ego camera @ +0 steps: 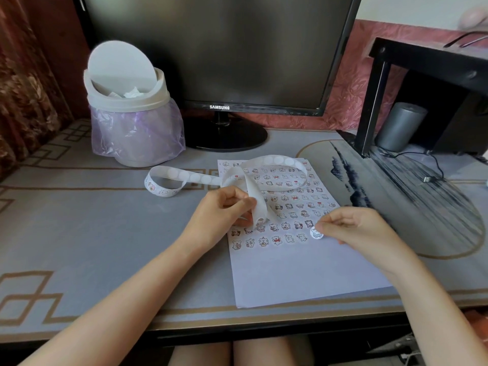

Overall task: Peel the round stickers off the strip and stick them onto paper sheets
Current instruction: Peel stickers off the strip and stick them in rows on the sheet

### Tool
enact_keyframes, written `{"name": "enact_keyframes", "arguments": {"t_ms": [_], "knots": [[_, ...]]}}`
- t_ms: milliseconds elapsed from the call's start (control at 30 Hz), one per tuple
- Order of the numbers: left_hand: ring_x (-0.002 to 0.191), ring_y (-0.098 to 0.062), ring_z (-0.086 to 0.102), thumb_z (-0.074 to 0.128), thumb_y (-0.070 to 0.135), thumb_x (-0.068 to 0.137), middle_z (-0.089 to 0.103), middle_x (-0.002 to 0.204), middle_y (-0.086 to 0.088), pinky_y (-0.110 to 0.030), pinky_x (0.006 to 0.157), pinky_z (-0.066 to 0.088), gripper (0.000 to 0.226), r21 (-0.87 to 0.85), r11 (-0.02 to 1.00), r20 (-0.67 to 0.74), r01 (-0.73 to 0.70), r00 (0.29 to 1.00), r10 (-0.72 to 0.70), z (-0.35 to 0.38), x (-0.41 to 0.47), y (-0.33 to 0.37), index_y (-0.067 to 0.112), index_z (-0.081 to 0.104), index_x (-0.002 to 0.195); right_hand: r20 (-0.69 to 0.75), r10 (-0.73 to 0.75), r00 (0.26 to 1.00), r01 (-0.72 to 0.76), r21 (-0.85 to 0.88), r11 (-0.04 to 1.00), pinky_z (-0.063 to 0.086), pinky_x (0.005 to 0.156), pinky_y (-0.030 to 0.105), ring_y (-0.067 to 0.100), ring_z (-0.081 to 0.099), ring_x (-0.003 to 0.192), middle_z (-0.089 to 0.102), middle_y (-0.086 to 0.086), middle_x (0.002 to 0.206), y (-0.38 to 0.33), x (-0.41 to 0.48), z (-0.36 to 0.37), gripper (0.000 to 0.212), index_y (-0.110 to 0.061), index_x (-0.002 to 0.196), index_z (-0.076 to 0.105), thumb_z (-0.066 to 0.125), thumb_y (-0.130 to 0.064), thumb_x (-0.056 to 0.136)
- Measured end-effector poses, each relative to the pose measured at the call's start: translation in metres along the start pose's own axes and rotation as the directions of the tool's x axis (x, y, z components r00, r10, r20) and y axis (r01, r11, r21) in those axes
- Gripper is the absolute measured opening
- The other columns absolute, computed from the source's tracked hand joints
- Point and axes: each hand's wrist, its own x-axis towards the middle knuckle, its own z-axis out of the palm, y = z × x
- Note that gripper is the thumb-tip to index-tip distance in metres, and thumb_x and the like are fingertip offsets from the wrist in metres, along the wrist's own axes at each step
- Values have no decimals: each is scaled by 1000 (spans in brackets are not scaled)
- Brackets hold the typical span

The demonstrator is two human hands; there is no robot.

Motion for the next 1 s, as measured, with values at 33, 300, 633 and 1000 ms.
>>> {"name": "enact_keyframes", "arguments": {"t_ms": [33, 300, 633, 1000], "knots": [[70, -16, 67, 60, 13, 91, 70, 72, -3, -30, 77, 58, 14, 2, 1000, 2, 1, 1000, -1, 0, 0, 0, 7, 62, 78, 2, -1, 1000, 1, 1, 1000, 38, 48, 6, -7, 53, 51, 69, -5, 65, 0, 1, 1, 7, -12, 75, 70, 72, -7, 79], [66, -14, 66, 60, 12, 91, 67, 66, -1, -27, 75, 58, 15, 17, 1000, -5, 0, 1000, 0, 1, -1, 1, 6, 62, 78, -12, -29, 1000, 28, -35, 999, 37, 49, 5, -4, 52, 51, 68, 1, 67, 5, 5, 5, 8, -12, 73, 70, 74, -6, 78], [64, -16, 65, 60, 11, 91, 67, 68, -5, -25, 72, 58, 16, 8, 1000, 0, 0, 1000, 0, 1, -2, 2, 8, 60, 75, -33, -63, 997, 62, -44, 997, 39, 52, 5, -4, 51, 51, 66, 1, 66, 9, 5, 6, 7, -8, 73, 70, 75, -4, 76], [68, -17, 66, 60, 13, 91, 68, 72, -7, -26, 75, 58, 16, 21, 1000, 0, -3, 1000, 3, 0, -2, 1, 8, 60, 76, -89, -93, 992, 82, -116, 990, 44, 65, 25, 12, 54, 62, 67, 2, 66, 16, 6, 10, 12, -16, 67, 71, 77, -8, 73]]}}
